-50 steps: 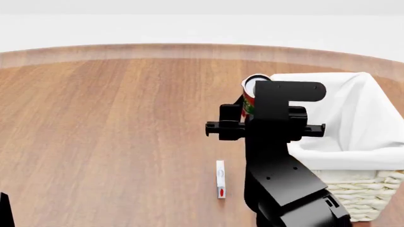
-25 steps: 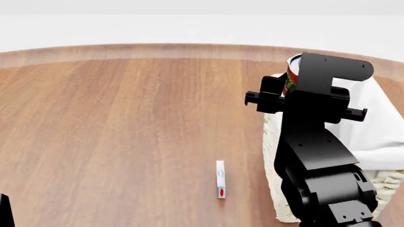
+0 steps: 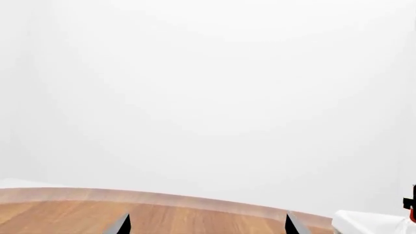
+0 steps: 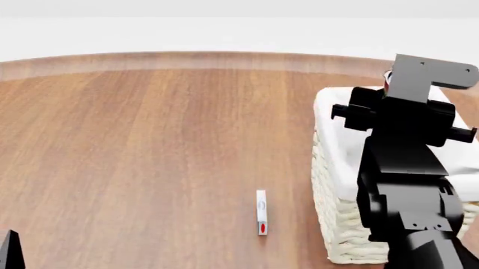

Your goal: Pick up the tomato sauce, and put it in the basket.

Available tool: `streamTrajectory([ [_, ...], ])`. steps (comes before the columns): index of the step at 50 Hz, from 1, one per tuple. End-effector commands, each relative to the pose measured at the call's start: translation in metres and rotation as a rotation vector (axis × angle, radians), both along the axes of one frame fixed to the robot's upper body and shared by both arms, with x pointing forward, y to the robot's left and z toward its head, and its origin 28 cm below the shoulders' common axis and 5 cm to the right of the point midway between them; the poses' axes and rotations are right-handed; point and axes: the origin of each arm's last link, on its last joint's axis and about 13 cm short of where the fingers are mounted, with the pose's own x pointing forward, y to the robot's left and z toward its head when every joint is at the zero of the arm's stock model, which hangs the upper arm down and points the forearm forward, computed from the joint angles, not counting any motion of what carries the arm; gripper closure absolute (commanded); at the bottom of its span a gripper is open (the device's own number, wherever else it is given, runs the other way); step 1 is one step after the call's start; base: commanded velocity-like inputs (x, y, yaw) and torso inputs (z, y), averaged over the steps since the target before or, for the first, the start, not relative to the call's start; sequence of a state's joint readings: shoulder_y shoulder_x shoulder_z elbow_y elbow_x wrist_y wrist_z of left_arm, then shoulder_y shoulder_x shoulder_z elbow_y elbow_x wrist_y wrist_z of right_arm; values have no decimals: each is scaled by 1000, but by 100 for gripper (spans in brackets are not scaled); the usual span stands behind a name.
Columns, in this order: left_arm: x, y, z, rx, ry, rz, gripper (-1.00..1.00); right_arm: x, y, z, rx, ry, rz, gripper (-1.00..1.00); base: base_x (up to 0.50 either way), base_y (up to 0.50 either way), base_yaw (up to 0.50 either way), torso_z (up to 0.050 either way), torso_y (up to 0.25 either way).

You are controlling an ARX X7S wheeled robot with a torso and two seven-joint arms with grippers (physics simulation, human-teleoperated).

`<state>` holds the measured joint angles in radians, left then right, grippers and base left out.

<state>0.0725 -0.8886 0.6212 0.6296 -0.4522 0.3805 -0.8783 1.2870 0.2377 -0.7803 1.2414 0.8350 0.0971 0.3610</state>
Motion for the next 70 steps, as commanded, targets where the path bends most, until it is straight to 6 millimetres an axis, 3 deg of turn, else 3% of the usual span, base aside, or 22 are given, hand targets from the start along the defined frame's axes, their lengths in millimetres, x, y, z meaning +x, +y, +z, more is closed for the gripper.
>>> streamTrajectory([
  [1, 1, 0, -2, 1, 4, 2, -100, -2, -14, 5, -66, 106, -32, 100, 0, 0, 0, 0, 0],
  [9, 0, 0, -3, -2, 5, 3, -100, -6, -20, 2, -71, 182, -50, 100, 0, 0, 0, 0, 0],
  [28, 0, 0, -6, -3, 12, 3, -100, -6, -20, 19, -61, 274, -9, 100, 0, 0, 0, 0, 1],
  [48, -1, 2, -7, -4, 11, 8, -100, -12, -21, 17, -48, 395, 17, 100, 0, 0, 0, 0, 0],
  [67, -1, 3, -8, -5, 13, 10, -100, -11, -22, 21, -37, 388, -32, 100, 0, 0, 0, 0, 0],
  [68, -1, 3, -9, -5, 14, 10, -100, -11, -22, 22, -38, 378, -35, -100, 0, 0, 0, 0, 0],
  [70, -1, 3, -10, -7, 17, 11, -100, -10, -21, 24, -41, 368, -29, -100, 0, 0, 0, 0, 0],
])
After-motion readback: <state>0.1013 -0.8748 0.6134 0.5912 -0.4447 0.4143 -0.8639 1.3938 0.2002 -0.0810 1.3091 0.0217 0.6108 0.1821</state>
